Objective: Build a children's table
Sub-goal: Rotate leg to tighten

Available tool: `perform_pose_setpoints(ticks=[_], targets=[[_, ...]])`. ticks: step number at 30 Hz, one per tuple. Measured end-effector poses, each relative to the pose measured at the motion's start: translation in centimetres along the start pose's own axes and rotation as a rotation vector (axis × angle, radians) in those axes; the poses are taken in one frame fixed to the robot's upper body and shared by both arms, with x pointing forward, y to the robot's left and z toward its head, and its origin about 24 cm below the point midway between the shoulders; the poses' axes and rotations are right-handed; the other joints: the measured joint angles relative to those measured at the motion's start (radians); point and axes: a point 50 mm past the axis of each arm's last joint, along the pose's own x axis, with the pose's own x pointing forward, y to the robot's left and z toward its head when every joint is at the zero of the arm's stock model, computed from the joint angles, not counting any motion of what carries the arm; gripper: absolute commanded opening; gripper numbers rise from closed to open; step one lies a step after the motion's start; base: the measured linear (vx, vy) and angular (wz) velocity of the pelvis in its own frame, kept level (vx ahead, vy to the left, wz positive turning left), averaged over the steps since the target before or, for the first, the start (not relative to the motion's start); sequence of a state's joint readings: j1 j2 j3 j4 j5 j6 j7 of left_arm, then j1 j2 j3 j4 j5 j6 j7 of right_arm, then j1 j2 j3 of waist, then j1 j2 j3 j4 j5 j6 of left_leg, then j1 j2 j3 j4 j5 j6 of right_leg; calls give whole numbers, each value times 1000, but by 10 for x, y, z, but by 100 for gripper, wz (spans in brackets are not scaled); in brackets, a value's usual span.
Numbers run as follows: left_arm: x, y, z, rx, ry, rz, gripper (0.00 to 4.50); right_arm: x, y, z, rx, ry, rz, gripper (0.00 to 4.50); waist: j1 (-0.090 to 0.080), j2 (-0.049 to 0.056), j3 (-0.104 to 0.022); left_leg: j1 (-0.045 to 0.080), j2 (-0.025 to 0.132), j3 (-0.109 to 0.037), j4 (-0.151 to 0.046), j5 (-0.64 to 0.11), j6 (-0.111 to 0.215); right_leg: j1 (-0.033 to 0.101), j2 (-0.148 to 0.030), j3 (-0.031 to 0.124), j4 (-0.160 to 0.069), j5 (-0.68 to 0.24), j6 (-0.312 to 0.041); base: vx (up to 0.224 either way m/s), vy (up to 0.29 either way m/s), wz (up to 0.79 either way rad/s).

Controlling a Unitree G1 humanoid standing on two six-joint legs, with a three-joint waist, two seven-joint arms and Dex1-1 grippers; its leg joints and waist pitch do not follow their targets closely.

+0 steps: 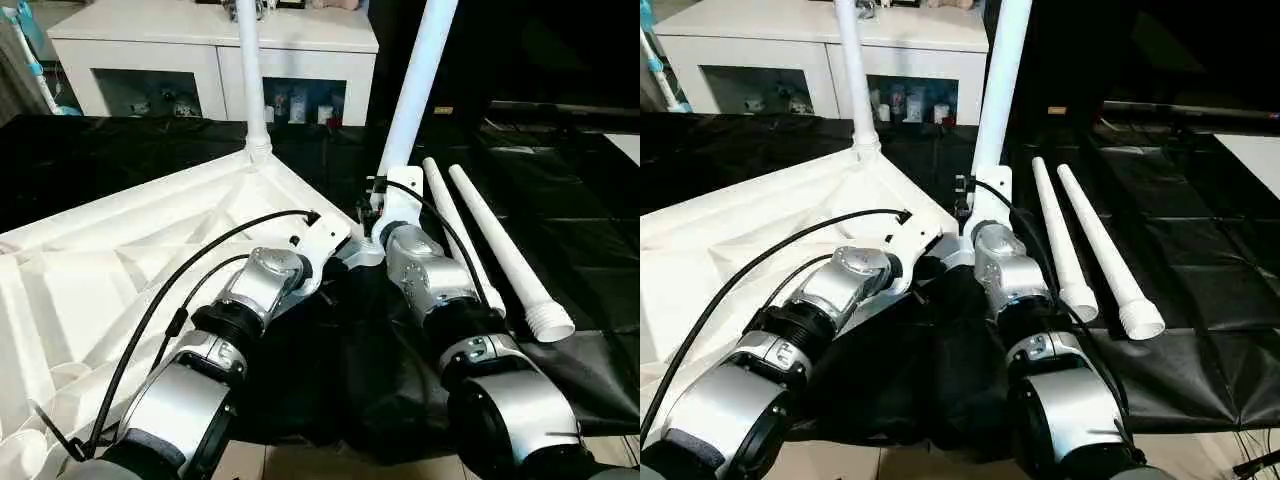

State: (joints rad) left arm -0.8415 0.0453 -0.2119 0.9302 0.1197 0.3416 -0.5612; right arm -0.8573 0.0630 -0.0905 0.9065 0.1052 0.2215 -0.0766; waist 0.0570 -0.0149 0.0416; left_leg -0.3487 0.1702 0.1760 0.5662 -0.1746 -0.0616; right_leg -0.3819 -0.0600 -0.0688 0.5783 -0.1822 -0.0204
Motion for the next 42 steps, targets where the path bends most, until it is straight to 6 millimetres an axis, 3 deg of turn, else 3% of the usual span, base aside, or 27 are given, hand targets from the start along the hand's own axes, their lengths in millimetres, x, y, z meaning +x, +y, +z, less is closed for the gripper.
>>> perform_pose_setpoints(ticks=[1,3,7,17,29,37,42], targets=[[0,1,0,-1,-1,1,0,0,0,0,3,-6,7,186,0,0,0,0,0,0,0,0,0,0,0,0,0,0,0,0,0,0],[-1,1,0,-4,-2,2,0,0,0,0,9,-11,15,256,0,0,0,0,0,0,-1,0,0,0,0,0,0,0,-1,0,0,0],[-3,6,0,-7,-7,22,0,0,2,-13,43,26,51,276,-4,3,2,-1,0,1,-1,0,0,-2,0,0,0,1,-2,0,0,0],[-5,10,0,-2,-19,33,0,0,5,-11,30,1,123,373,-6,7,5,-1,0,1,-7,0,-1,-4,0,0,0,5,-3,0,0,0],[-8,13,2,22,-33,17,0,-3,2,-7,-32,-61,207,373,-4,15,10,-5,1,2,-8,0,-1,-8,1,0,0,7,-7,0,0,0],[-13,16,4,86,-48,-27,0,-8,-8,-2,-101,-131,288,373,6,18,11,-17,1,3,-7,1,1,-19,1,-1,0,8,-8,0,0,0],[-16,18,1,120,-53,-47,0,-12,-15,-1,-132,-147,330,373,7,18,11,-18,2,3,-5,3,4,-19,0,-1,1,8,-8,0,0,0]])
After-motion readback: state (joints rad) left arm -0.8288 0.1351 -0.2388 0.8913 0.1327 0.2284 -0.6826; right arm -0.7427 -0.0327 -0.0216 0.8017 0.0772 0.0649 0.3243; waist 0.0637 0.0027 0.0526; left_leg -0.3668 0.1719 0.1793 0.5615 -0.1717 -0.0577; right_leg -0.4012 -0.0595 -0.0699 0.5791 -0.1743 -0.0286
